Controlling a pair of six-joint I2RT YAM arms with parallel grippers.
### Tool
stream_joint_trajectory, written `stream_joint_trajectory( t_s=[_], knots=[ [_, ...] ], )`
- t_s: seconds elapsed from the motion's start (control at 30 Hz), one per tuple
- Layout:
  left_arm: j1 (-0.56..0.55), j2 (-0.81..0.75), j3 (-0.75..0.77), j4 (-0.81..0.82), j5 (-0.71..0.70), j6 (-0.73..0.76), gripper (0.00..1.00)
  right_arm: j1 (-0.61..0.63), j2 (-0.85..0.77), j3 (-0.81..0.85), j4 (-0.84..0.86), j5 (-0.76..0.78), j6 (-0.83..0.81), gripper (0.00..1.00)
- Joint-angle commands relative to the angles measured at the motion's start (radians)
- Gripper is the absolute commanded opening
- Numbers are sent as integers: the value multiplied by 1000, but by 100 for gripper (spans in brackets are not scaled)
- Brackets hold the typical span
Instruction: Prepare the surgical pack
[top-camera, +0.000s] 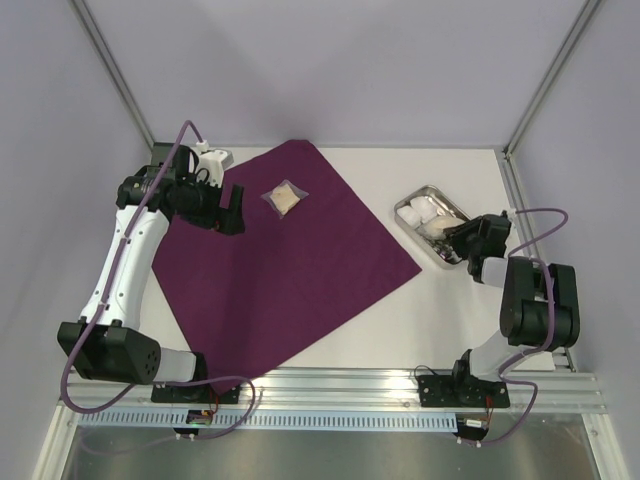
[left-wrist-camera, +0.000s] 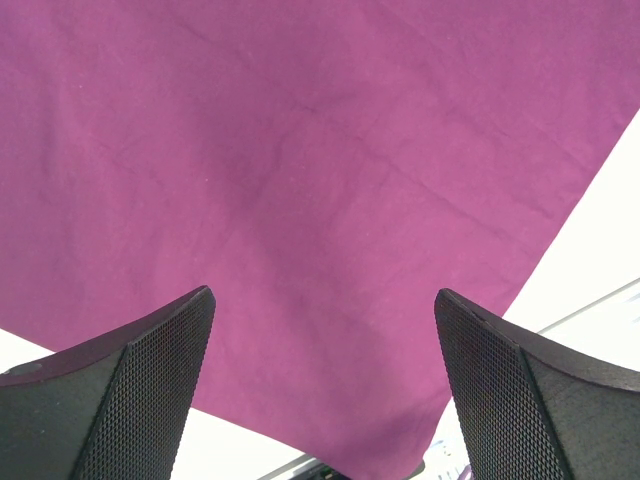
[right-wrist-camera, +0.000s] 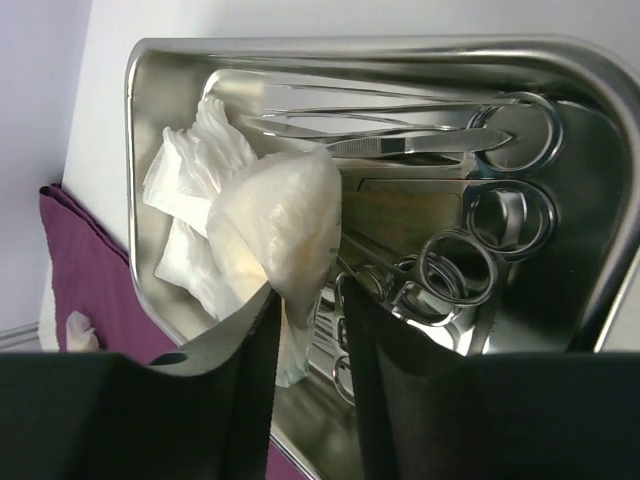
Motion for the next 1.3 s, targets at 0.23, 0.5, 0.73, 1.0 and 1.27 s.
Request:
stream_joint_trajectory(
  t_s=[0.23,0.5,0.73,1.0,1.27],
  knots=[
    [-3,5,31,-3,20,22,100,19,-203,70,-226,188,-113,54],
    [-3,7,43,-14,44,16,100,64,-274,125,-357,281,-249,50],
    [-3,5,51,-20,30,28,100,64,-16,333,-448,163,-335,27],
    [-1,20,-24,27,-35,46,100,333,-113,470,-521,241,-486,53],
    [27,33,-95,64,-134,60,100,603,174,599,-273,118,-150,66]
  ],
)
